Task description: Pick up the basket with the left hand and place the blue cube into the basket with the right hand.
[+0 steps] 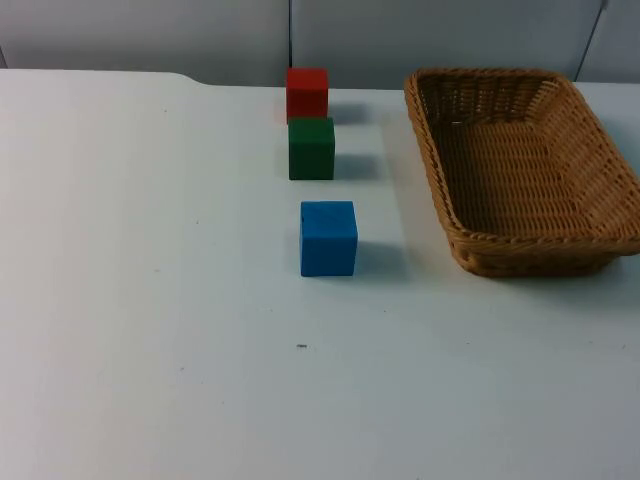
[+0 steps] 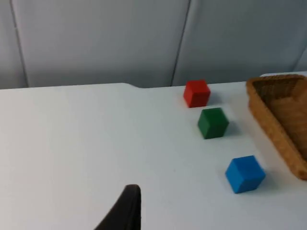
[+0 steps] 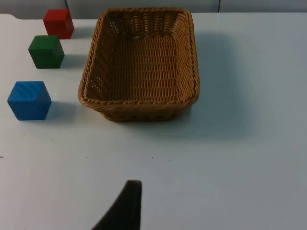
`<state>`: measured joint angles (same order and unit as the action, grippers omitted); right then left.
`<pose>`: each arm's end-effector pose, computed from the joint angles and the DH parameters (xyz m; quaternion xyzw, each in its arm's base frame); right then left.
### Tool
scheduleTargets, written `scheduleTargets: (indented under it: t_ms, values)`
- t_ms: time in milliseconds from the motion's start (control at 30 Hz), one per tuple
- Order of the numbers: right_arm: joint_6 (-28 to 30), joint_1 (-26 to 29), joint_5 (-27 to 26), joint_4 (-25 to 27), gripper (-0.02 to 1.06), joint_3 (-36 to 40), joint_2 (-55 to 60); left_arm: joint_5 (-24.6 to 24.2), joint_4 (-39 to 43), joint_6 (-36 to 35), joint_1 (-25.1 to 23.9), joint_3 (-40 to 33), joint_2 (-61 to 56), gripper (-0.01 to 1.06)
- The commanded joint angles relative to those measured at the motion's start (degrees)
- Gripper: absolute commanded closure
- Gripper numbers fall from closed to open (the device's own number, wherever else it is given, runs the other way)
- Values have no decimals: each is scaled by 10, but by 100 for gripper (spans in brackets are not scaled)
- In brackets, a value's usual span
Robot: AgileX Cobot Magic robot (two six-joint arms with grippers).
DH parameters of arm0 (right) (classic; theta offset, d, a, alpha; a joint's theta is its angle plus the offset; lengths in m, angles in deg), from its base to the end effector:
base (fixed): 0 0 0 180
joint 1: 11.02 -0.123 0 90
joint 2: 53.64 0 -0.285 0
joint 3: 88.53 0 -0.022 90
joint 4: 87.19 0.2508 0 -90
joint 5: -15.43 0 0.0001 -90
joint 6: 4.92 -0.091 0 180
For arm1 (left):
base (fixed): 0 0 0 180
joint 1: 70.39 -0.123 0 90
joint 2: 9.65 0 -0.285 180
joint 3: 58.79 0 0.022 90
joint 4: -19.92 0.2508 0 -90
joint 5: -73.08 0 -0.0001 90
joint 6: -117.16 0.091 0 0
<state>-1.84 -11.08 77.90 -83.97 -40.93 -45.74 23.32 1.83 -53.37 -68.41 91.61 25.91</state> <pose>-0.0078 0.0045 0.2797 -0.0252 0.8563 0.0145 0.5156 0.0668 -0.0239 0.3788 0.0621 0.8305 -0.1208 0.5402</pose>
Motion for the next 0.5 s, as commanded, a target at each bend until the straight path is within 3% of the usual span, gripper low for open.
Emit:
scheduleTargets:
  t_ms: [0,233,467]
  values:
    - [-1,-1,-7,0,0,4,-1,29,-61,38,2,10,35,1]
    - [-1,-1,-7,0,0,4,-1,37,-231,185,2,37,143,1]
    - [-1,-1,-7,0,0,4,-1,37,-307,263,2,71,238,1]
